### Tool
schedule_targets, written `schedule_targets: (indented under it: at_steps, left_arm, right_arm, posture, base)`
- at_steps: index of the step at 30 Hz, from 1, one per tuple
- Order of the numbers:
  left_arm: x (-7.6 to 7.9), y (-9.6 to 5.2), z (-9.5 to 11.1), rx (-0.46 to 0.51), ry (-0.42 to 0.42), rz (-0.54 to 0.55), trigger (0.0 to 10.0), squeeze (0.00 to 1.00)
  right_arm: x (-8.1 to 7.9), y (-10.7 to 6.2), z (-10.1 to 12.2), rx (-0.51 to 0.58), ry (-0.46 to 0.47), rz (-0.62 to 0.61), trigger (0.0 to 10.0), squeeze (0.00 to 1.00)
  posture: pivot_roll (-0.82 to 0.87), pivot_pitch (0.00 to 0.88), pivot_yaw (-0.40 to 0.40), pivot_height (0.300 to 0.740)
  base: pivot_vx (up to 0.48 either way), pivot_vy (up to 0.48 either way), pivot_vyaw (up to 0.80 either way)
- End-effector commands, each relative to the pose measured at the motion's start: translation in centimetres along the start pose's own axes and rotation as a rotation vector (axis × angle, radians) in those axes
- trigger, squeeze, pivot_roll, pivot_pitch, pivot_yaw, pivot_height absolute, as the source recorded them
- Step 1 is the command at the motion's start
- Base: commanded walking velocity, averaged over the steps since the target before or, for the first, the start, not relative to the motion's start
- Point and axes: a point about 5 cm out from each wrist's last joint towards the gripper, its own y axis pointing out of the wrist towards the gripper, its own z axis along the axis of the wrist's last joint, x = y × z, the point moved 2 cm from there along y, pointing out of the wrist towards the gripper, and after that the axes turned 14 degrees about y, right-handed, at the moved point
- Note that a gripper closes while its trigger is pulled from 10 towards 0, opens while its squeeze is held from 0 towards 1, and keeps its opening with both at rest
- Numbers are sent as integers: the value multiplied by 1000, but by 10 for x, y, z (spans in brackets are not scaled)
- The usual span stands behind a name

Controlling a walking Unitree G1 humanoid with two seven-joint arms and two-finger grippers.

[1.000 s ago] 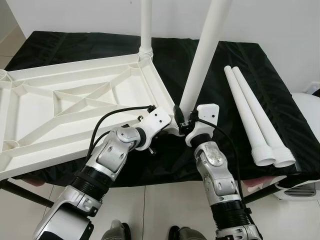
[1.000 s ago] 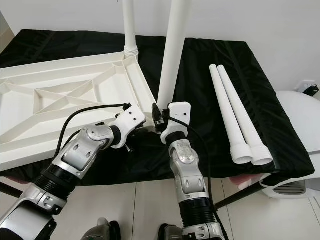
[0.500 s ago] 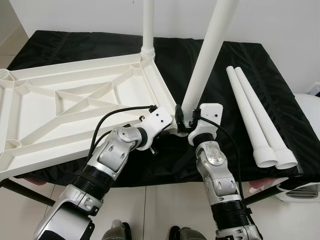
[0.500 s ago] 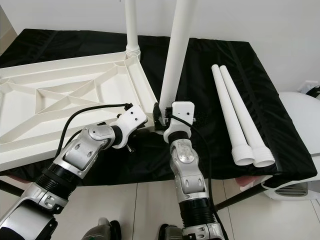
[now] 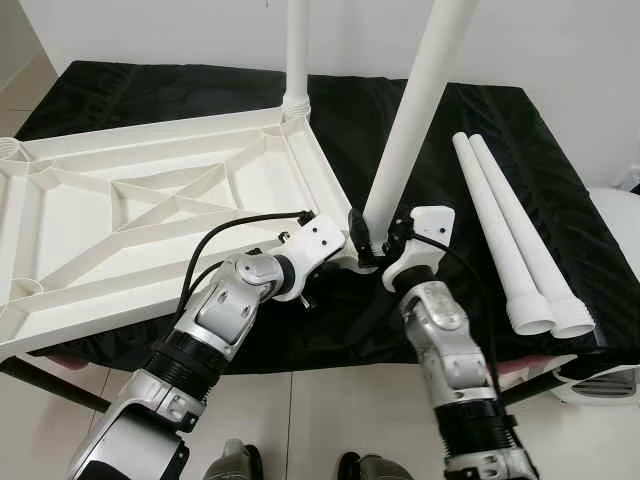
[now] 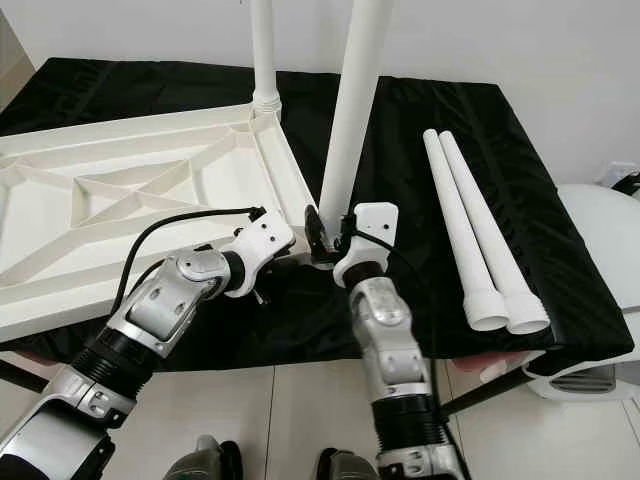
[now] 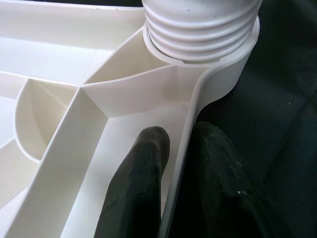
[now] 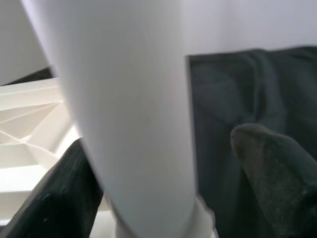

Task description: Building children table

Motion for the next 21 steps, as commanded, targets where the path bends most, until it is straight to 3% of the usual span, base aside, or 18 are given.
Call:
schedule_targets:
  at_steps: [1,6,7,9,21]
  left_arm:
    - [8,1,-2,-5,11,-31,10000,0]
    - [7,1,-2,-4,13,-31,10000,0]
    - [8,3,-1,0,14,-33,10000,0]
    - [9,3,0,2,15,-35,10000,0]
    - [8,3,1,4,22,-40,10000,0]
  right_arm:
    - [3,-1,-3,-24,27,29,10000,0]
    - [13,-1,0,-81,4,137,10000,0]
    - [22,-1,-1,-150,-45,246,10000,0]
    - [26,-3,-3,-199,-52,313,10000,0]
    - [36,1,-10,-338,-69,529,10000,0]
  posture:
    - [-70,90,-20,740]
    - [-72,87,-19,740]
    - [-76,80,-17,740]
    - [-76,80,-17,740]
    - [-72,74,-4,740]
  base:
    - [0,0,0]
    - [0,0,0]
    - [0,0,0]
    - [0,0,0]
    - [0,0,0]
